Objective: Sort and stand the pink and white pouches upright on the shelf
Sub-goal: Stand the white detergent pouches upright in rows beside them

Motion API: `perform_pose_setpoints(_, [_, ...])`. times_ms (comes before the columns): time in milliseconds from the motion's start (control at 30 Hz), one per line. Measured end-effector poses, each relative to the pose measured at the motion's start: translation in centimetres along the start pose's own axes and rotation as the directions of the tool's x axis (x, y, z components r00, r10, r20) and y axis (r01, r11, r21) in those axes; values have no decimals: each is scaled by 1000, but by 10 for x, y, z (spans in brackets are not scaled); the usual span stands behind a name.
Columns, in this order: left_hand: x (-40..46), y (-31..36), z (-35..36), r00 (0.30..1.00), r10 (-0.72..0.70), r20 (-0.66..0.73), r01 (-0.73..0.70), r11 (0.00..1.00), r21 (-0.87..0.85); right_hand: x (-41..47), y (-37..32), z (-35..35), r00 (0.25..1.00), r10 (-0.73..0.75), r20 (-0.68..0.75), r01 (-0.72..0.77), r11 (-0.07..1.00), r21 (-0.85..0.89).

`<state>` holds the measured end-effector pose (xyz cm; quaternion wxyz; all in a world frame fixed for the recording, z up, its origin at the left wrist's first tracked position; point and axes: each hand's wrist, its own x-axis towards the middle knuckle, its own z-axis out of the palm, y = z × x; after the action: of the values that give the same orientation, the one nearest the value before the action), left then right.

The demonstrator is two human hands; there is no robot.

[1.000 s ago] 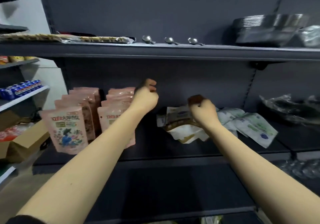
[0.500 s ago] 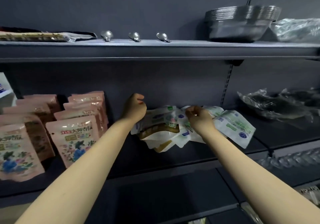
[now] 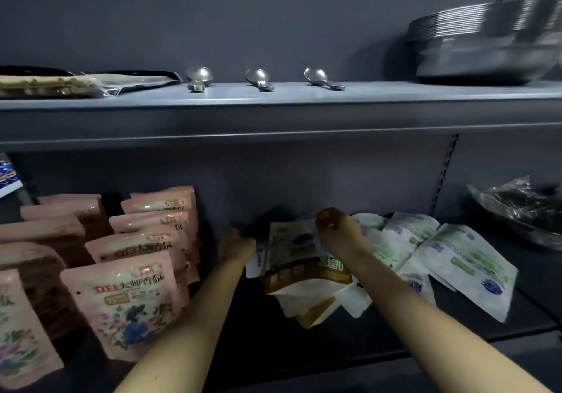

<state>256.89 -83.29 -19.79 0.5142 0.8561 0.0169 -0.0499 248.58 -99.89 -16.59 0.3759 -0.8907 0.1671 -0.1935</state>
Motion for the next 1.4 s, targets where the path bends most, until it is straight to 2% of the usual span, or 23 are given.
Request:
perform_pose_setpoints(133, [19,-12,13,992,-113,58,118,989,-90,16,6,17,990,-66,124,64,998,23])
perform_pose_setpoints(233, [26,-10,20,984,-162,74,175,954,-242,26,8,26,973,-124,194,136,990,-48])
perform_pose_setpoints(367, [25,-7,25,968,-229,-101,205,956,-210,32,8,29,936,-122,331,169,979,-117])
perform_pose_setpoints(500, [24,0,26,971,-169,-170,130,967,-219,28,10,37,865,-240,441,354,914,-197])
perform_pose_setpoints(567, [19,10,24,961,-84,-265,51,990,-129,22,14,42,839,-339,426,474,840,-264])
perform_pose_setpoints(633, [12,22,21,932,54,-358,-72,997,-40,17,18,44,835,-403,375,520,801,-297])
perform_pose_setpoints(733, [0,36,20,853,274,-445,-251,962,112,19,27,40,847,-441,296,519,805,-286])
perform_pose_setpoints(867, [-16,48,16,717,511,-473,-435,859,270,26,37,28,880,-360,310,453,832,-320])
perform_pose_setpoints(1000, [-29,56,8,565,645,-515,-556,758,340,29,38,23,896,-316,313,417,840,-347])
perform_pose_setpoints(1100, [-34,60,-3,408,714,-568,-632,670,389,32,39,22,900,-232,369,368,858,-359])
perform_pose_setpoints(1167, [-39,63,-8,294,758,-583,-689,591,421,35,34,19,929,-159,335,241,946,-219])
perform_pose_setpoints(1200, [-41,64,-9,236,791,-564,-716,534,449,35,27,16,951,-96,296,107,994,-22])
perform_pose_setpoints(1233, [-42,65,-8,185,831,-525,-740,469,482,36,19,12,959,9,283,-86,962,261])
perform_pose_setpoints(1267, [-45,65,-7,151,866,-476,-756,411,509,37,11,6,931,114,347,-297,789,538])
perform_pose_setpoints(1300, [-46,64,-5,119,901,-417,-768,350,537,38,3,0,879,152,452,-453,559,694])
perform_pose_setpoints(1333, [-47,63,-4,84,936,-341,-768,279,576,39,-2,-7,831,119,544,-543,385,746])
perform_pose_setpoints(1400, [-49,58,0,26,985,-172,-746,134,652,37,-6,-17,768,-24,640,-622,211,754])
